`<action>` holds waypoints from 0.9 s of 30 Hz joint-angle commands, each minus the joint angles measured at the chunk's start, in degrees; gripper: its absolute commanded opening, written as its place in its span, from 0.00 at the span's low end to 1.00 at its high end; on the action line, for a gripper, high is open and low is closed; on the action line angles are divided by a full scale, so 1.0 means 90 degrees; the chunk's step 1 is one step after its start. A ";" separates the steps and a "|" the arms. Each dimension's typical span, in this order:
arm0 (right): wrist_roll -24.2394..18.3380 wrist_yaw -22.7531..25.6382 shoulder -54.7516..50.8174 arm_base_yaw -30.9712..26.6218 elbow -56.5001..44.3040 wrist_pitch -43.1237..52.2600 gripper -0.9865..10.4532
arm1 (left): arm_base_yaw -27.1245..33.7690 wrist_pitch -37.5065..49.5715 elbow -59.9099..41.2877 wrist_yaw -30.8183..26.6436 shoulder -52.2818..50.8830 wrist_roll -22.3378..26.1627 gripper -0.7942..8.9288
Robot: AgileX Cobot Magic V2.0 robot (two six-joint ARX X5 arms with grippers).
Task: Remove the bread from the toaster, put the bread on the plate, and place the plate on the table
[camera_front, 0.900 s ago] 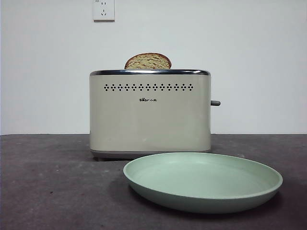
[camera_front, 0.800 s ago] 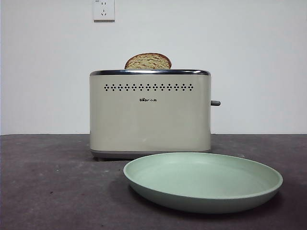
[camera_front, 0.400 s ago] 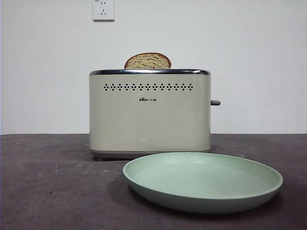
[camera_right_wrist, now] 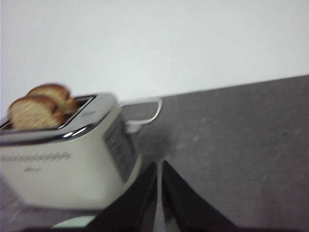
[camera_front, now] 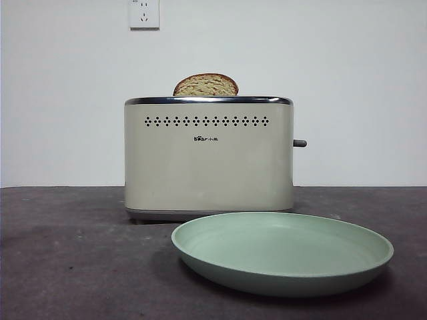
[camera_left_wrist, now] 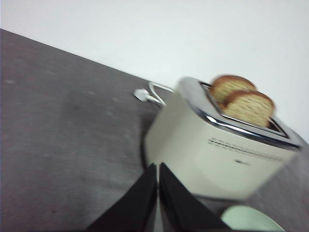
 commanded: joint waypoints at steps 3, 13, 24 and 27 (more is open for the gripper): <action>-0.0843 -0.0736 0.0848 0.0005 0.1083 -0.0962 0.09 | 0.0005 -0.0610 0.0976 0.0729 0.0860 0.1022 0.09; -0.2096 -0.1103 0.1996 0.0379 0.2591 -0.3096 0.09 | -0.0403 -0.1535 0.2028 0.1564 0.1921 0.1751 0.09; -0.1824 -0.0753 0.2033 0.0476 0.2623 -0.3135 0.39 | -0.0495 -0.1430 0.2089 0.1562 0.1991 0.1741 0.50; -0.1812 -0.0746 0.2035 0.0476 0.2623 -0.3157 0.40 | -0.0546 -0.1188 0.2106 0.1564 0.2045 0.1744 0.51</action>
